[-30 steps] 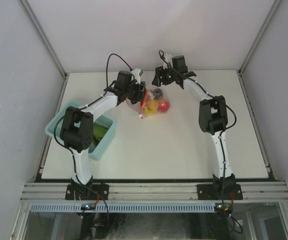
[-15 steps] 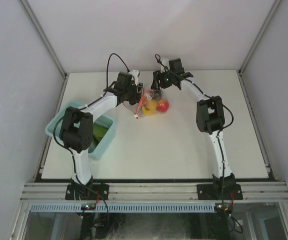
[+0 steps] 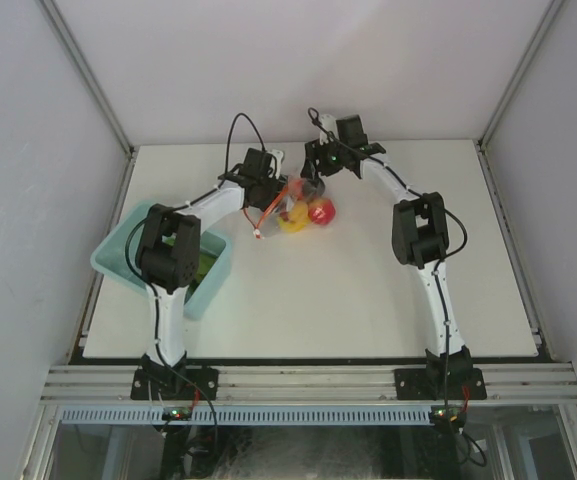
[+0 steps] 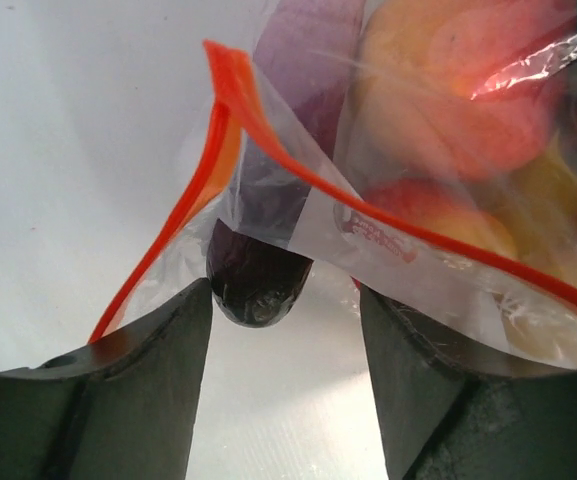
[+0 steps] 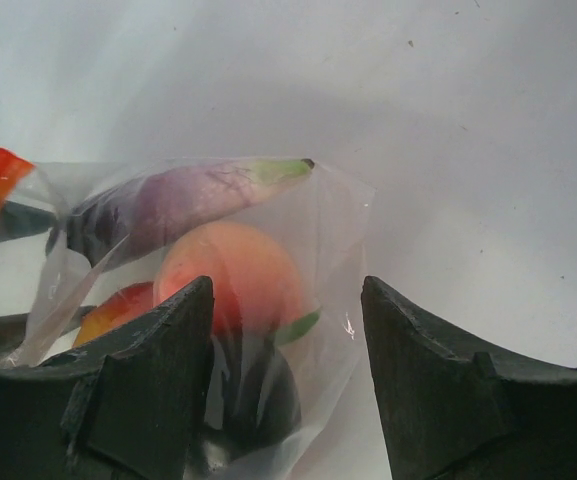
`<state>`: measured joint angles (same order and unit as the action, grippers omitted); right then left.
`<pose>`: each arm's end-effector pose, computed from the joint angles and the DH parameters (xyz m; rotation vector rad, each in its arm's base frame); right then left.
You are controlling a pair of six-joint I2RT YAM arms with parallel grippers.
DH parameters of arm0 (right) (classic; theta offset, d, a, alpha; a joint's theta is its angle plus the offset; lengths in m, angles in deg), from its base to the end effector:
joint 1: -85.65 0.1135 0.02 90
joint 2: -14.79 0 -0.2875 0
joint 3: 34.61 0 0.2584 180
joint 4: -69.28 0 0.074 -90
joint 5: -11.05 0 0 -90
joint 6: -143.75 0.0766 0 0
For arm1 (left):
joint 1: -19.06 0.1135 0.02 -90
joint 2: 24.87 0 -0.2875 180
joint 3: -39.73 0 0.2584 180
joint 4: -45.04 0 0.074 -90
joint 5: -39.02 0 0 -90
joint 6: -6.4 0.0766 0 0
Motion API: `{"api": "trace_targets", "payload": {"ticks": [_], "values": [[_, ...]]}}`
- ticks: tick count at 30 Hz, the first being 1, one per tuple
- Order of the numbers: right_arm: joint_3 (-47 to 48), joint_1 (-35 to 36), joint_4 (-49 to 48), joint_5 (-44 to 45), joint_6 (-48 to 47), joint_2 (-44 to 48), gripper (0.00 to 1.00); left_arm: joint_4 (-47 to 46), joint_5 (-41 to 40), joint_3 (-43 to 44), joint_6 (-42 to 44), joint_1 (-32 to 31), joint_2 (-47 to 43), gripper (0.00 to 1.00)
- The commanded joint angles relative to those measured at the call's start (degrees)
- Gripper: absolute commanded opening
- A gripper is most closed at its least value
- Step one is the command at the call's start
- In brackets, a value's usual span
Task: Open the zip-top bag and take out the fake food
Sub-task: Pick up the fake vegetable from the zipper food storage bag.
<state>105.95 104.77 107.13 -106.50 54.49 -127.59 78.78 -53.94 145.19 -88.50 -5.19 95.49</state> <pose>0.5697 0.2350 0.1902 -0.6167 2.1853 0.7275 0.4707 -0.2077 0.1822 0.3843 2.3947 -0.1697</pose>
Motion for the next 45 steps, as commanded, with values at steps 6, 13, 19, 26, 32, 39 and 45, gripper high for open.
{"api": "trace_targets", "payload": {"ticks": [6, 13, 19, 26, 32, 39, 45], "values": [[3.9, 0.9, 0.9, -2.4, -2.3, -1.5, 0.6, 1.9, 3.1, 6.0, 0.2, 0.8, 3.3, 0.5], [3.9, 1.0, 1.1, -4.6, -3.1, -1.5, 0.58, 1.2, 7.0, 5.8, 1.4, 0.9, 3.9, 0.56], [3.9, 0.9, 1.1, -6.9, -3.5, -1.5, 0.57, 1.5, 6.8, 6.2, 1.6, 0.9, 4.0, 0.66], [3.9, 0.9, 0.7, -8.6, -3.2, -1.5, 0.56, 5.4, 7.2, 10.7, -1.2, 1.1, 7.7, 0.63], [4.0, 0.9, 0.5, -9.9, -2.8, -1.7, 0.53, 7.1, 7.8, 15.0, -1.5, 1.1, 9.7, 0.56], [4.0, 0.9, 0.4, -9.9, -2.6, -1.8, 0.53, 8.6, 7.6, 17.6, -1.8, 1.1, 11.3, 0.72], [4.0, 0.8, 0.5, -10.0, -2.5, -1.7, 0.53, 8.8, 9.3, 21.6, -3.5, 1.0, 13.3, 0.62]]}}
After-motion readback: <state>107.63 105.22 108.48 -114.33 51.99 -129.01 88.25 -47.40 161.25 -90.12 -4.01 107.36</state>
